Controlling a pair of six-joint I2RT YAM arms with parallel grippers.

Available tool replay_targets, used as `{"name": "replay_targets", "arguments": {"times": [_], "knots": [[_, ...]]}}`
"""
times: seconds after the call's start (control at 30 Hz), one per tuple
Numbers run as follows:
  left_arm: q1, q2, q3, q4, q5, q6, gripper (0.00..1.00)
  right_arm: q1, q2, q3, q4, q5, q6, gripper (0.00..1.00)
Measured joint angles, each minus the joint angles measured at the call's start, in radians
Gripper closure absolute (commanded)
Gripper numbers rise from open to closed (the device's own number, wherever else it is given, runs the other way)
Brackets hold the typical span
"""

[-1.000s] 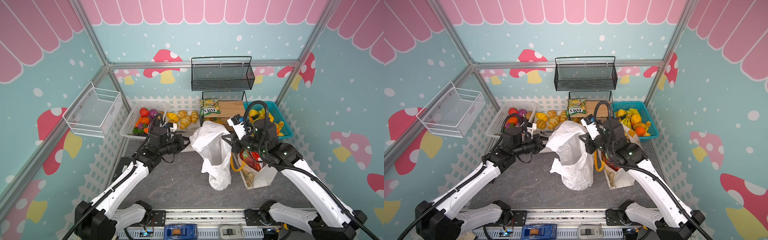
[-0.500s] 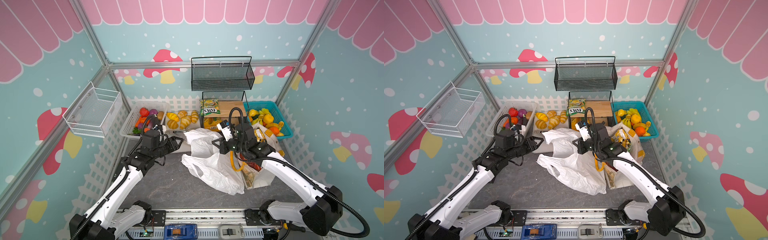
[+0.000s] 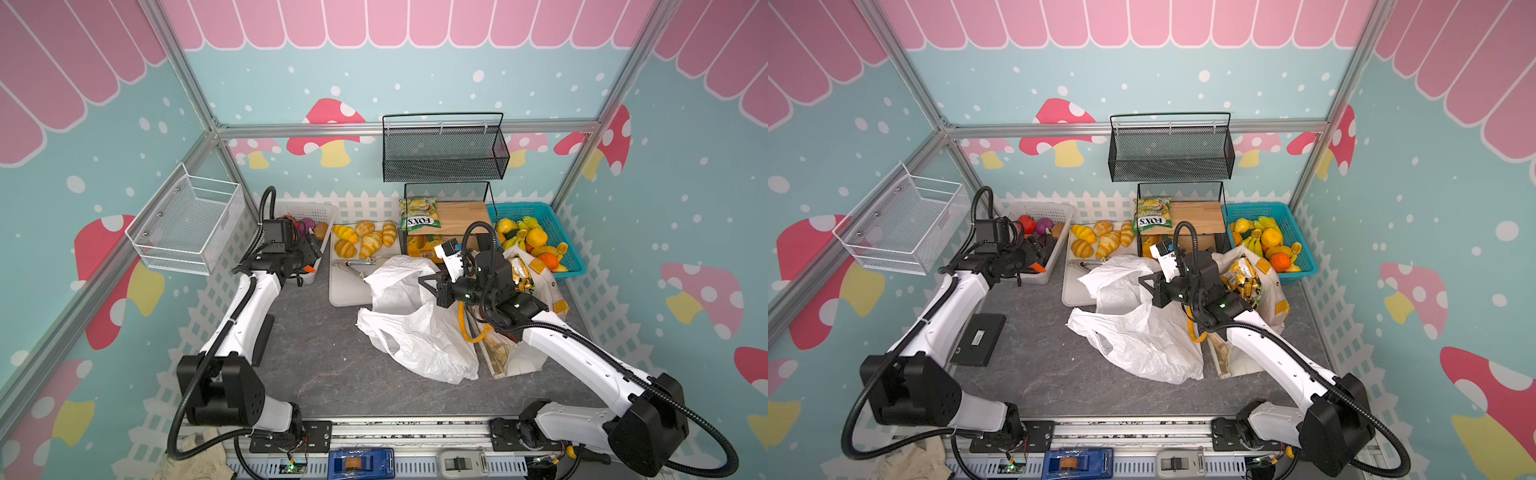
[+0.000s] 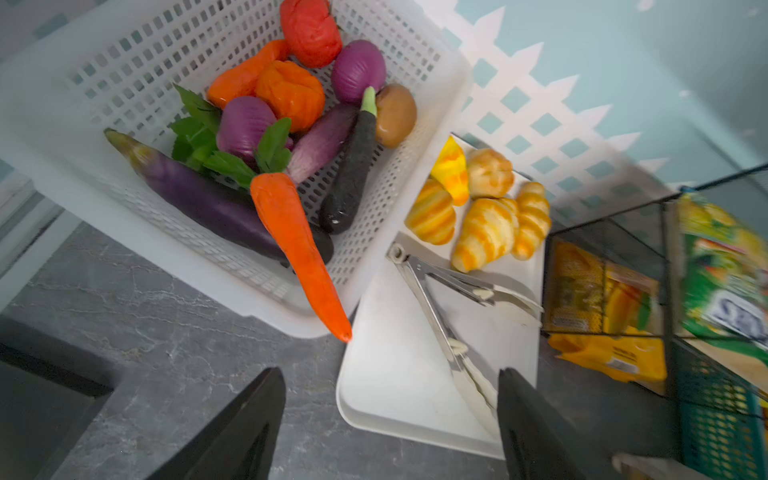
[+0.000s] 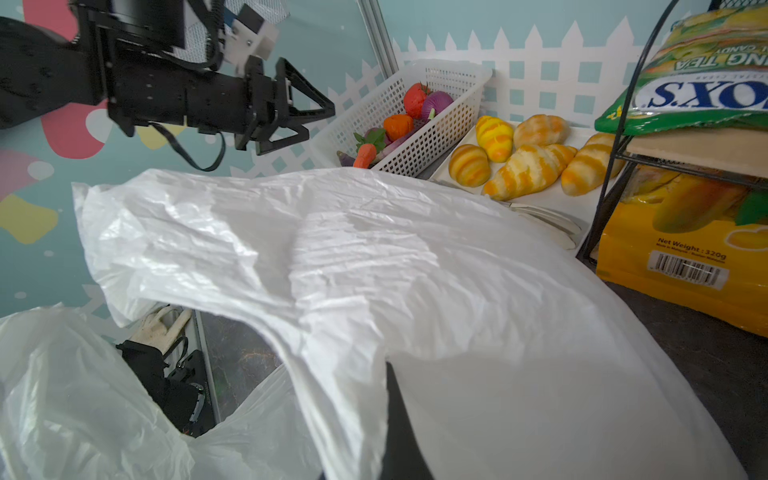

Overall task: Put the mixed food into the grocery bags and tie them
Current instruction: 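Grasp the orange carrot with the left gripper while the right holds the bag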

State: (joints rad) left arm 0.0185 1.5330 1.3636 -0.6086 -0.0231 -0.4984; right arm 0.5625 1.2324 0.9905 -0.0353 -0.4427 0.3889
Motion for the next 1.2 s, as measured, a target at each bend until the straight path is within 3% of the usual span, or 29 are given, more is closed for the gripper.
{"name": "replay_targets", "arguments": {"times": [0.23, 0.73, 0.97, 1.2], "knots": [[0.045, 0.220, 0.133, -0.081, -0.082, 0.032, 0.18, -0.023, -0.004, 0.000, 0.000, -0.005, -0.053, 0.97], [0.063, 0.478, 0.290, -0.130, -0.106, 0.043, 0.30, -0.046, -0.029, -0.018, 0.000, -0.019, -0.097, 0.98], [0.069, 0.554, 0.347, -0.131, -0.100, 0.067, 0.50, -0.047, -0.030, -0.023, -0.001, -0.019, -0.097, 0.97], [0.071, 0.521, 0.318, -0.117, -0.103, 0.059, 0.68, -0.047, -0.030, -0.036, -0.002, -0.019, -0.096, 0.98]]}}
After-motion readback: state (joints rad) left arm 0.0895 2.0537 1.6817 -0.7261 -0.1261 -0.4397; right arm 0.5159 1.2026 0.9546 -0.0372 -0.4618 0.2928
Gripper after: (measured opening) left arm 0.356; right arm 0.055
